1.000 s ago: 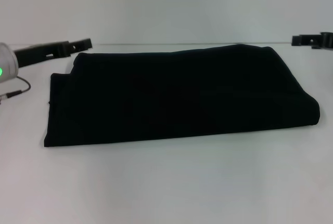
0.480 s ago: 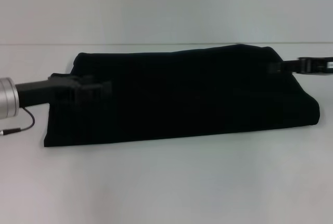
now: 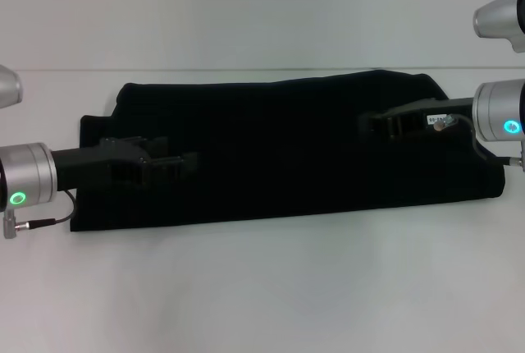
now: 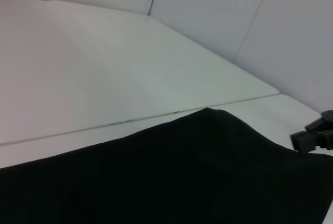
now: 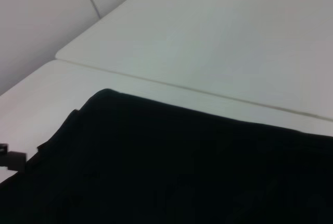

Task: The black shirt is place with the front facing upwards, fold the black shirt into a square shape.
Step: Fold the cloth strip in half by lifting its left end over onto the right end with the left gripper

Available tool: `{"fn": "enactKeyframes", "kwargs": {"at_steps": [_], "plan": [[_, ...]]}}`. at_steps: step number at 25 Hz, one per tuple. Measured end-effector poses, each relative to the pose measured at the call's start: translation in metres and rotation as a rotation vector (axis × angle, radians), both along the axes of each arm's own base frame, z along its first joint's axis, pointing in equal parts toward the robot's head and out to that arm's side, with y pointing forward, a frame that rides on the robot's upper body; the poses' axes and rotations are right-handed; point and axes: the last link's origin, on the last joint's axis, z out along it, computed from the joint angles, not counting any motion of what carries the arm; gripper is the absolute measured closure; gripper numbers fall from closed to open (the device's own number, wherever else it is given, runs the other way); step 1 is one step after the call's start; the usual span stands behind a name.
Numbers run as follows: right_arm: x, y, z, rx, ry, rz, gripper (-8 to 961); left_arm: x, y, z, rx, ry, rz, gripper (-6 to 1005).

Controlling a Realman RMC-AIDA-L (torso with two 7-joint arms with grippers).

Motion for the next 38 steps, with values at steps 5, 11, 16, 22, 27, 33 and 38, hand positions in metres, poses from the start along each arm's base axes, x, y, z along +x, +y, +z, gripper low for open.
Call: {"fn": "enactKeyframes", "kwargs": {"at_steps": [5, 11, 16, 22, 27, 33, 38], "plan": [[0.012, 0.0, 0.015, 0.021, 0.018, -0.057, 882, -0.002, 0.0, 0.004, 0.009, -0.008, 0.007, 248], [0.018, -0.001, 0.025, 0.015, 0.009, -0.06, 954, -0.003, 0.0, 0.005, 0.01, -0.006, 0.009, 249], [0.009, 0.0, 0.01, -0.012, -0.034, -0.01, 954, -0.004, 0.002, 0.005, 0.029, 0.002, 0.022, 249], [-0.002, 0.007, -0.021, 0.021, -0.152, 0.038, 955, -0.006, 0.003, 0.003, 0.035, 0.005, 0.034, 249], [-0.003, 0.01, -0.045, 0.056, -0.272, 0.073, 955, -0.005, 0.004, -0.001, 0.041, 0.007, 0.04, 249], [0.006, 0.011, -0.054, 0.089, -0.361, 0.081, 955, -0.005, 0.005, -0.004, 0.048, 0.017, 0.049, 249], [0.007, 0.011, -0.05, 0.107, -0.352, 0.077, 954, -0.007, 0.005, -0.003, 0.053, 0.018, 0.057, 248]]}}
